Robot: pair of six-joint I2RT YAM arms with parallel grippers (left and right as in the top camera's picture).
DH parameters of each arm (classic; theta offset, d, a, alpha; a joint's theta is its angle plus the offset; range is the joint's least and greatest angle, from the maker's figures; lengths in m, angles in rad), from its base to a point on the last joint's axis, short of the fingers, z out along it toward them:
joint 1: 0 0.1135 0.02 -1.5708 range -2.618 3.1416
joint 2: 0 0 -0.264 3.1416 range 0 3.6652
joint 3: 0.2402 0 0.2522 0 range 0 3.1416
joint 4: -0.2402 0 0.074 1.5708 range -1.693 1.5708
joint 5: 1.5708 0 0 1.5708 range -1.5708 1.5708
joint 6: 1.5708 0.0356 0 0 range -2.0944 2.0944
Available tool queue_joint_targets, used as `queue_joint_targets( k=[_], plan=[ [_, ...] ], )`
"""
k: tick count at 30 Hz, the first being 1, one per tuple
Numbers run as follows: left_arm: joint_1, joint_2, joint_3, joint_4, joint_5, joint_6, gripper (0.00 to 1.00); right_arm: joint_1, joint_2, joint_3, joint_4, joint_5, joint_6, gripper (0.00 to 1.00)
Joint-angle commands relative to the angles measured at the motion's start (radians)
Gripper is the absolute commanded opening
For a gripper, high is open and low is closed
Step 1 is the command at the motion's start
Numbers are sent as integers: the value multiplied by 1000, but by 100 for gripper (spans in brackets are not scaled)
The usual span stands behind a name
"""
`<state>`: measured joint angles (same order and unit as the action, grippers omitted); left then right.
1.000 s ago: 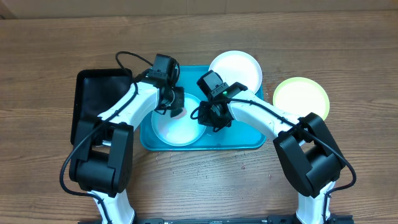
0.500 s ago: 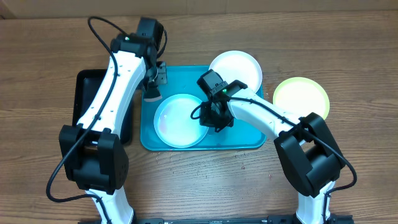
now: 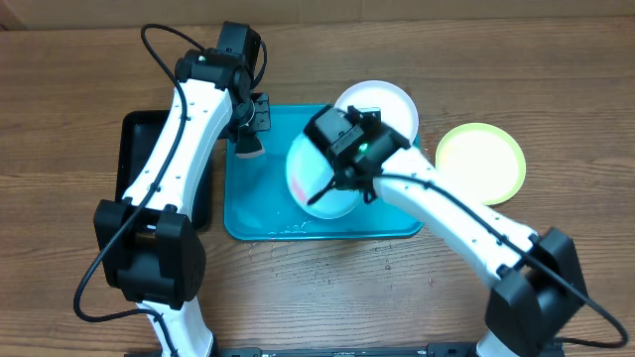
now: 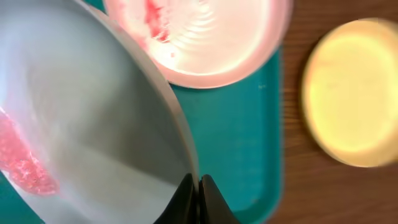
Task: Clean dirty plates on tray and stack at the side
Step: 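Lift the light blue plate with the right gripper and stack it on the yellow plate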
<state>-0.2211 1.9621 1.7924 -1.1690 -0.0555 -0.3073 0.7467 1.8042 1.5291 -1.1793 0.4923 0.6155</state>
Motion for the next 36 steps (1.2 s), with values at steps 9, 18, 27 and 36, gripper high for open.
queue_joint_targets(
  k=[9,18,27,36],
  plan=[
    [-2,7,14,7,13,11,4,244,-37,26,-294,752,419,4],
    [-2,7,13,6,13,12,4,320,-37,26,-458,857,603,4],
    [-2,7,13,4,13,11,4,310,-37,26,-500,814,724,4],
    [-3,7,11,-3,12,-6,4,106,-37,19,-222,366,282,4]
  ],
)
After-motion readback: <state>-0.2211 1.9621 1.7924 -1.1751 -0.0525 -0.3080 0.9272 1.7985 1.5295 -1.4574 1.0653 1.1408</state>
